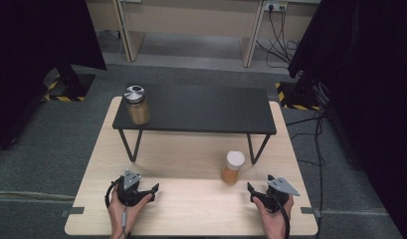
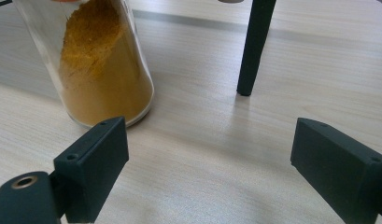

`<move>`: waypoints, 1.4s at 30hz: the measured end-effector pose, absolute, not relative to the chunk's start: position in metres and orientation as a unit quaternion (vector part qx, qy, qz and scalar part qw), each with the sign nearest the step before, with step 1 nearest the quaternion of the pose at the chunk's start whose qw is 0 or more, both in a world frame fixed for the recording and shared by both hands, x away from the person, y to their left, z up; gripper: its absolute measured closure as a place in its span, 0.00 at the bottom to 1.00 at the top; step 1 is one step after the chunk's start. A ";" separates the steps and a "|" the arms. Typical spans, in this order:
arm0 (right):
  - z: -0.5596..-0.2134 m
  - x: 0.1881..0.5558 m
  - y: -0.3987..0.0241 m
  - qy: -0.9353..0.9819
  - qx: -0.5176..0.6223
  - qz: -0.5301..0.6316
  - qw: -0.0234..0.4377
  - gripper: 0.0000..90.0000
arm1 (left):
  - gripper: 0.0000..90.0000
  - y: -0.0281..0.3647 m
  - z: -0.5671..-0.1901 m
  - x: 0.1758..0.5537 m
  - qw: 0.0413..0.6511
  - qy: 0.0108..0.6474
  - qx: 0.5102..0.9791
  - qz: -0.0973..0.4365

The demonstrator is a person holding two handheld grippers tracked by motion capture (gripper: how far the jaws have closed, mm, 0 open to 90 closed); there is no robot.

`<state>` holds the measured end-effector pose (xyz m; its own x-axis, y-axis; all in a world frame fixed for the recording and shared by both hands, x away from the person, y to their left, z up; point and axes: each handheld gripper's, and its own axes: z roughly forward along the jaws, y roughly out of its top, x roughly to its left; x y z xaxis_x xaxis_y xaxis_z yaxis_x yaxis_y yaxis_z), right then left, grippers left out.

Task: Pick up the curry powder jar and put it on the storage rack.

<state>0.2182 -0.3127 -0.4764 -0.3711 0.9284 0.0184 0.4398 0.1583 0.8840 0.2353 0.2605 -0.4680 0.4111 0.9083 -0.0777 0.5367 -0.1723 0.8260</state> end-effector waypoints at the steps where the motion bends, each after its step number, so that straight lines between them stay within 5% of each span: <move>1: -0.476 0.218 -0.313 0.707 0.484 0.432 0.283 0.13 | 0.14 0.261 -0.468 0.236 0.412 0.493 0.733 0.224; 42: -0.487 0.233 -0.312 0.688 0.348 0.572 0.279 0.07 | 0.12 0.262 -0.469 0.236 0.417 0.493 0.731 0.222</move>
